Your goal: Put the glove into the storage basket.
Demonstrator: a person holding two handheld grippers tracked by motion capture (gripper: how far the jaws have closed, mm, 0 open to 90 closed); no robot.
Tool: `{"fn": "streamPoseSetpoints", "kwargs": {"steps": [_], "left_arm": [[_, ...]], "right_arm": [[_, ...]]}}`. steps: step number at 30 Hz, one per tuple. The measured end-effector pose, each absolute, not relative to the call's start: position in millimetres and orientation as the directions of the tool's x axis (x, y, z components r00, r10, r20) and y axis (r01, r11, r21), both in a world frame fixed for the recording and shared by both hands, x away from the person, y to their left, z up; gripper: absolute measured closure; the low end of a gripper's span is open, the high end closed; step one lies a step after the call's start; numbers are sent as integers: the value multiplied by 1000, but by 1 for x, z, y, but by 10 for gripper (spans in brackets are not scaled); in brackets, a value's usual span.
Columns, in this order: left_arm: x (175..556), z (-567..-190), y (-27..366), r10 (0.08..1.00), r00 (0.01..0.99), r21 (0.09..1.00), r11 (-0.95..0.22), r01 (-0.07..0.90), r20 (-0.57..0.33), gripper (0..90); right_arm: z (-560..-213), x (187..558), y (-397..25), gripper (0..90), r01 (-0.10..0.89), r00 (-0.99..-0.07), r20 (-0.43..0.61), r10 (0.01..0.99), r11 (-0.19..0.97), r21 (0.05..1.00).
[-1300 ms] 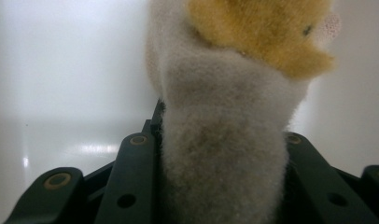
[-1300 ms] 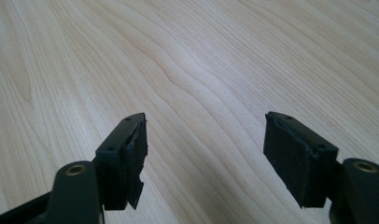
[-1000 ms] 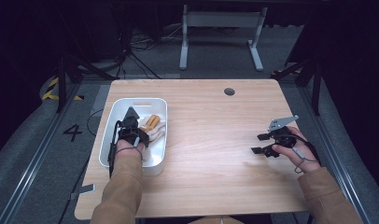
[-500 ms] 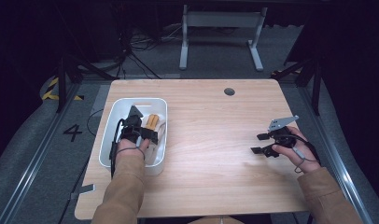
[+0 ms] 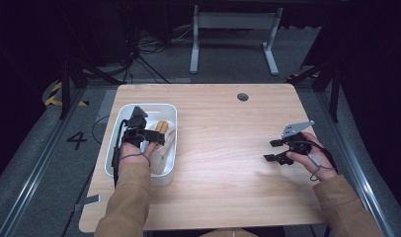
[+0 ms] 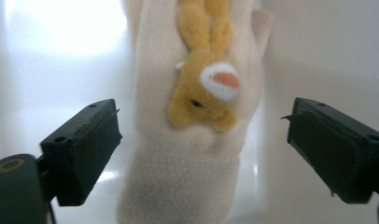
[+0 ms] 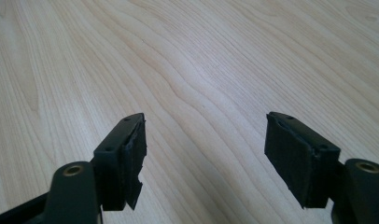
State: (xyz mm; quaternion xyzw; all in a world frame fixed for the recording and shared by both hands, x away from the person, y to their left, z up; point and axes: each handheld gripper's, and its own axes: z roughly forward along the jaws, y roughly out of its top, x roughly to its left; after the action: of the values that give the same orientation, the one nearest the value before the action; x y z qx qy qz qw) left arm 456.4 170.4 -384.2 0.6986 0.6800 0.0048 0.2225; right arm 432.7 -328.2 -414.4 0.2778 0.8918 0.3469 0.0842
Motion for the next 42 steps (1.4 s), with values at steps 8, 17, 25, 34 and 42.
{"fn": "streamPoseSetpoints", "kwargs": {"steps": [8,17,25,34,42], "left_arm": [[448,-367,178,932,131,415,22,910,-338,2],[440,-344,176,909,189,502,25,864,-370,0],[439,-338,181,918,183,518,27,855,-351,0],[427,-334,182,909,267,643,2,766,-321,0],[419,-324,163,831,427,713,-53,699,-357,0]], "right_arm": [[-416,434,-326,301,432,-836,38,548,612,663],[-417,432,-327,300,443,-829,37,558,614,654],[-418,430,-328,300,445,-830,42,557,613,653],[-419,430,-328,300,442,-831,38,555,617,652],[-419,430,-329,300,443,-830,37,557,617,651]]}}
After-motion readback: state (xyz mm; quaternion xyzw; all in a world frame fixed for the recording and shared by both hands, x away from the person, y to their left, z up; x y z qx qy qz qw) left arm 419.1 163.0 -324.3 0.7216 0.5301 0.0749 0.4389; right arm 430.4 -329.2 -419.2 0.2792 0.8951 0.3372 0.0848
